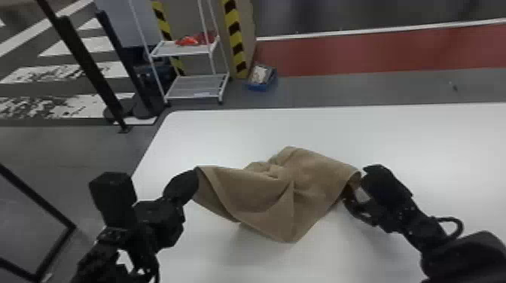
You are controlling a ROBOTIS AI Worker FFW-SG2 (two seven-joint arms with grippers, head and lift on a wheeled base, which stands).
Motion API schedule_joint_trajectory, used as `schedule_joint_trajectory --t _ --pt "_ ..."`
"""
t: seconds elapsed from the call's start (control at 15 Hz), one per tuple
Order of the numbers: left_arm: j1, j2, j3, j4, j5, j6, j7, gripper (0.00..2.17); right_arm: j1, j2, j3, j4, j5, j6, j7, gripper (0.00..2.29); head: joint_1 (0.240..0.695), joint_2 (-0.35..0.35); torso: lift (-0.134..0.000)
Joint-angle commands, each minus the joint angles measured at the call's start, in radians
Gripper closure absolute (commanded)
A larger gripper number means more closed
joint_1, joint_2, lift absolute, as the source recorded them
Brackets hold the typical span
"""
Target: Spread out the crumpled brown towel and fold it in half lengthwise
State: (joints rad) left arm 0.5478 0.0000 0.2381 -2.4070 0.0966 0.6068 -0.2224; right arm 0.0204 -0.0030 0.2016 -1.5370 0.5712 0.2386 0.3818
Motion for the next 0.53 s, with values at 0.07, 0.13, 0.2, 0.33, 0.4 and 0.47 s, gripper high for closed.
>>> schedule_joint_trajectory --t 0.07,0.13,0.2,0.33,0.4,0.47 --pt "-0.002 -0.003 0.004 0.003 0.000 0.000 0.000 1.38 0.010 0.004 -0.005 -0.038 -0.013 0.037 0.008 2.14 0.695 0.235 -0.124" --pt "-0.003 -0.003 0.006 0.003 0.002 0.000 -0.002 1.38 0.009 0.004 -0.011 -0.040 -0.016 0.049 0.020 2.14 0.695 0.236 -0.124" --pt "-0.006 -0.003 0.006 0.003 0.002 0.000 -0.002 1.38 0.004 0.004 -0.019 -0.040 -0.017 0.058 0.032 2.26 0.695 0.235 -0.124" --pt "-0.011 -0.003 0.007 0.005 0.003 0.003 -0.005 1.38 0.009 0.004 -0.034 -0.064 -0.039 0.064 0.043 2.26 0.695 0.229 -0.124" --pt "-0.014 -0.003 0.018 0.005 0.008 0.000 -0.005 1.38 0.013 0.004 -0.056 -0.118 -0.056 0.077 0.048 2.26 0.695 0.226 -0.124" --pt "-0.022 -0.003 0.036 0.002 0.020 0.003 -0.003 1.38 0.018 0.004 -0.077 -0.176 -0.059 0.095 0.048 2.26 0.695 0.223 -0.124"
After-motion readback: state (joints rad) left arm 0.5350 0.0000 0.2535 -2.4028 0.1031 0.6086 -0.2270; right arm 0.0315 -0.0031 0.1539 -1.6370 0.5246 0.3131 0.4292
